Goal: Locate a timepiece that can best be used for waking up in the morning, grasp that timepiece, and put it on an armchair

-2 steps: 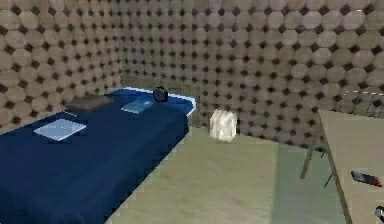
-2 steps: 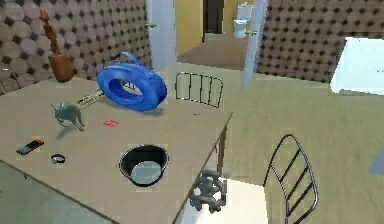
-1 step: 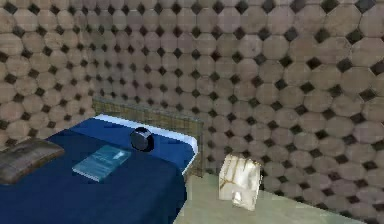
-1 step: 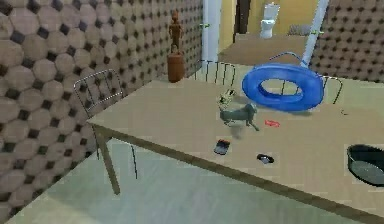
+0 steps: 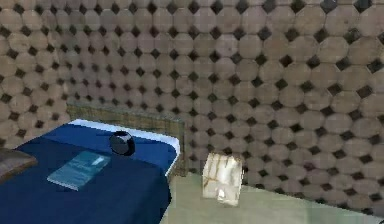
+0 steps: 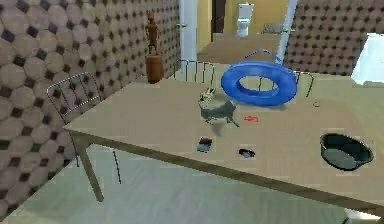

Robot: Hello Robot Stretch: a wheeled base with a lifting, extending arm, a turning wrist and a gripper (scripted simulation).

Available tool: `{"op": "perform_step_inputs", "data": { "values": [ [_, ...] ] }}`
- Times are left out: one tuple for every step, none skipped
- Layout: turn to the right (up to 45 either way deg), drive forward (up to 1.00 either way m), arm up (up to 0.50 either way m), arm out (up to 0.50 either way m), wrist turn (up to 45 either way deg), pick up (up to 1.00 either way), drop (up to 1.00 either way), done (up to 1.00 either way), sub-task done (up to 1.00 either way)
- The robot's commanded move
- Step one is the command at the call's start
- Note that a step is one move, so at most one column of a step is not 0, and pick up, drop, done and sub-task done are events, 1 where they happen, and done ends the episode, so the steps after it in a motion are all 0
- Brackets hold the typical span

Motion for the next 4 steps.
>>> {"op": "perform_step_inputs", "data": {
  "values": [
    [0.0, 0.55, 0.0, 0.0, 0.0, 0.0, 0.0, 0.0, 0.0],
    [-45.0, 0.0, 0.0, 0.0, 0.0, 0.0, 0.0, 0.0, 0.0],
    [-45.0, 0.0, 0.0, 0.0, 0.0, 0.0, 0.0, 0.0, 0.0],
    [-33.0, 0.0, 0.0, 0.0, 0.0, 0.0, 0.0, 0.0, 0.0]
  ]
}}
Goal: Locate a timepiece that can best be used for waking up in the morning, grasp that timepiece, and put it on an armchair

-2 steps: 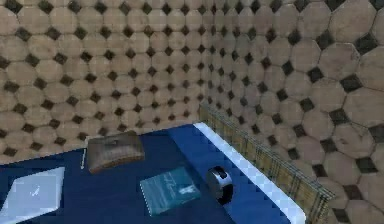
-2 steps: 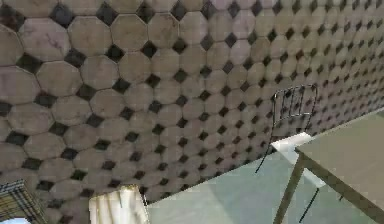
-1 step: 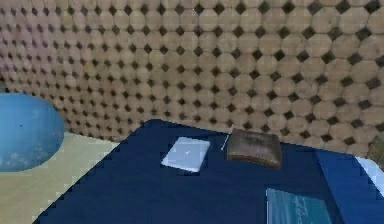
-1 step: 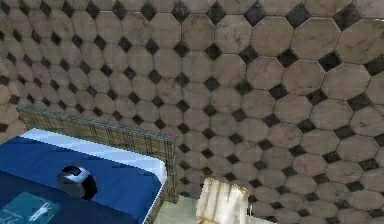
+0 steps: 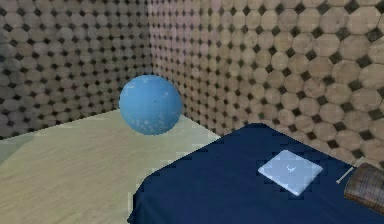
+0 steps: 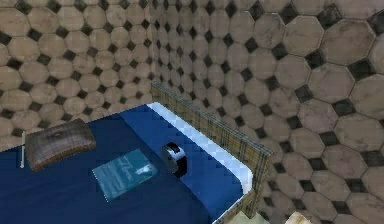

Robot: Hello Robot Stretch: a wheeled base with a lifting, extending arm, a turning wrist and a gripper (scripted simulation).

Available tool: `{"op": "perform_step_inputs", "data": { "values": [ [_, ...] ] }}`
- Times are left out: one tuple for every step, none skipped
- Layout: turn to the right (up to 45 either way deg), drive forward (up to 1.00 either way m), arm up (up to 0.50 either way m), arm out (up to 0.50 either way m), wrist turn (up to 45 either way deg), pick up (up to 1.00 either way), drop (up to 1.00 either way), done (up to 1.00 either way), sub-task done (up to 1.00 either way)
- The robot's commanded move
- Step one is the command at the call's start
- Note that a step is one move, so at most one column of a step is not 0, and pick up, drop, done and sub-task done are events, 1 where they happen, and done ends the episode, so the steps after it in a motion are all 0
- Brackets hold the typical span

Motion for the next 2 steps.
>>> {"op": "perform_step_inputs", "data": {
  "values": [
    [0.0, 0.0, 0.5, 0.0, 0.0, 0.0, 0.0, 0.0, 0.0],
    [0.0, 0.0, 0.18, 0.0, 0.0, 0.0, 0.0, 0.0, 0.0]
  ]
}}
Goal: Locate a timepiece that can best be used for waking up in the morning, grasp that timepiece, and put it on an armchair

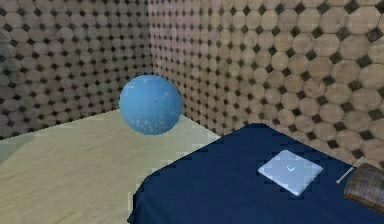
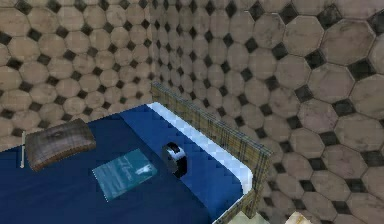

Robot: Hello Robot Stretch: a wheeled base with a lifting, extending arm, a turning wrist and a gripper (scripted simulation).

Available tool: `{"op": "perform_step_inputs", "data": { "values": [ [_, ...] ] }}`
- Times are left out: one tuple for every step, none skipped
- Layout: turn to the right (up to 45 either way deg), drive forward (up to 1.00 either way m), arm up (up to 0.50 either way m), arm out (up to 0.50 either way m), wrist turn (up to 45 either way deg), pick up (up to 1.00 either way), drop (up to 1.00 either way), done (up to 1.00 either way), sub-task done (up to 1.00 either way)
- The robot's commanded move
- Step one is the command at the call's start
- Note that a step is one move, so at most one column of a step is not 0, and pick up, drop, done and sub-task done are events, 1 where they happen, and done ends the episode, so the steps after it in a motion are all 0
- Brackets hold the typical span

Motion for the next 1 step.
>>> {"op": "perform_step_inputs", "data": {
  "values": [
    [0.0, 0.0, 0.0, 0.48, 0.0, 0.0, 0.0, 0.0, 0.0]
  ]
}}
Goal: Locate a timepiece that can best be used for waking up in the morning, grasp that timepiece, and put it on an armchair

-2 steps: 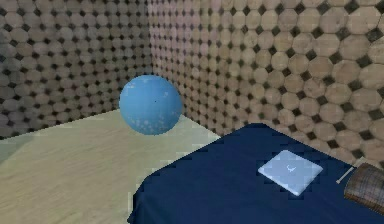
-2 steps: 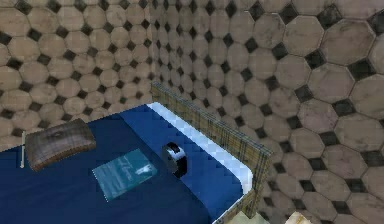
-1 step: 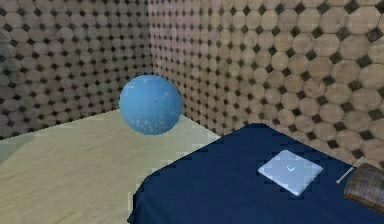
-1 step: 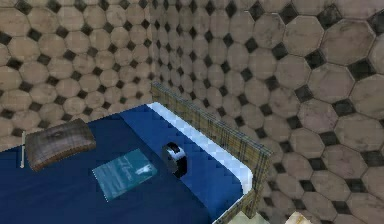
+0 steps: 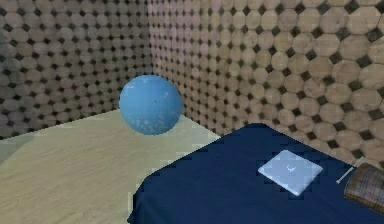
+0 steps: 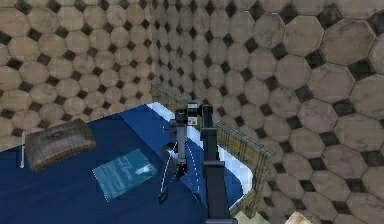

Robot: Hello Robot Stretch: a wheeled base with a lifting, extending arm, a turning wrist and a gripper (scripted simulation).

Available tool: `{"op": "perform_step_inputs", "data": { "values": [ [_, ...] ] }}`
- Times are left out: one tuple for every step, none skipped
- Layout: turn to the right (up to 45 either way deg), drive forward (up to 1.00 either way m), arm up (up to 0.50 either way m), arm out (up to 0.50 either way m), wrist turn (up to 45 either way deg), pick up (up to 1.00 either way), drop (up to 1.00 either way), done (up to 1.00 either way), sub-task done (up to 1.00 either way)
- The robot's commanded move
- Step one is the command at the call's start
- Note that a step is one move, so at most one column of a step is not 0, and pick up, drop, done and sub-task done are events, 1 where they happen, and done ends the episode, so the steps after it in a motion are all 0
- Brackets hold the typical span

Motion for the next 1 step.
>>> {"op": "perform_step_inputs", "data": {
  "values": [
    [0.0, 0.0, 0.0, 0.0, 45.0, 0.0, 0.0, 0.0, 0.0]
  ]
}}
